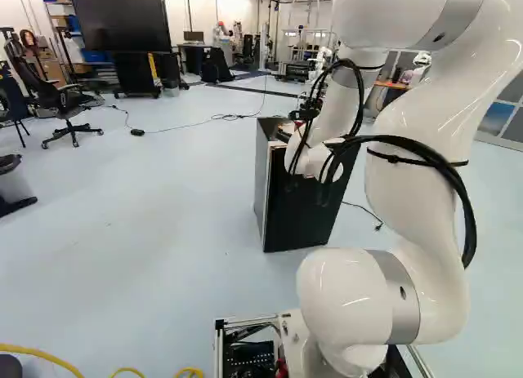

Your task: Grab a drink from the fridge

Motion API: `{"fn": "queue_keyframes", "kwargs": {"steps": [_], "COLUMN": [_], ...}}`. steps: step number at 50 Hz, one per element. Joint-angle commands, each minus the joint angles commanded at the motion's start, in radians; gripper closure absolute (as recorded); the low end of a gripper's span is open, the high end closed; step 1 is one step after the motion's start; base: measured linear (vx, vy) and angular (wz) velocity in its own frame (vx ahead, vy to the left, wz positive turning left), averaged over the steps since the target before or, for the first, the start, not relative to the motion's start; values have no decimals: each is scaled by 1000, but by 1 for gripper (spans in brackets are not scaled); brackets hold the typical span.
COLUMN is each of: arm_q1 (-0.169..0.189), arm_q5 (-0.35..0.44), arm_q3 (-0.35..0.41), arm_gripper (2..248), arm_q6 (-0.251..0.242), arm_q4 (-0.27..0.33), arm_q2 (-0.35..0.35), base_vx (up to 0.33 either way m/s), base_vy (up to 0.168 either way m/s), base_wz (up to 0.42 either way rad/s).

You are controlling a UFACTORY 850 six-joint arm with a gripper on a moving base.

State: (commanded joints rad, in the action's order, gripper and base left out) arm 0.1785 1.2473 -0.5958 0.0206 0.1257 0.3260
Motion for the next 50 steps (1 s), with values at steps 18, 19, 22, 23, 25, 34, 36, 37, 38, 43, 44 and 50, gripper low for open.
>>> {"fn": "queue_keyframes", "kwargs": {"steps": [18,19,22,23,25,34,36,37,38,43,44,50], "arm_q1": [33,35,38,39,40,41,40,39,39,34,34,31], "arm_q5": [0,0,0,0,0,-7,-10,-12,-15,-28,-31,-51], "arm_q3": [-88,-94,-111,-117,-129,-182,-194,-200,-206,-233,-238,-259], "arm_gripper": [3,3,3,3,3,3,3,3,3,3,3,3], "arm_q6": [0,0,0,0,0,0,0,0,0,0,0,0], "arm_q4": [0,0,0,0,0,0,0,0,0,0,0,0], "arm_q2": [71,75,89,94,103,144,153,158,162,183,187,203], "base_vx": [0,0,0,0,0,0,0,0,0,0,0,0], "base_vy": [0,0,0,0,0,0,0,0,0,0,0,0], "base_wz": [0,0,0,0,0,0,0,0,0,0,0,0]}}
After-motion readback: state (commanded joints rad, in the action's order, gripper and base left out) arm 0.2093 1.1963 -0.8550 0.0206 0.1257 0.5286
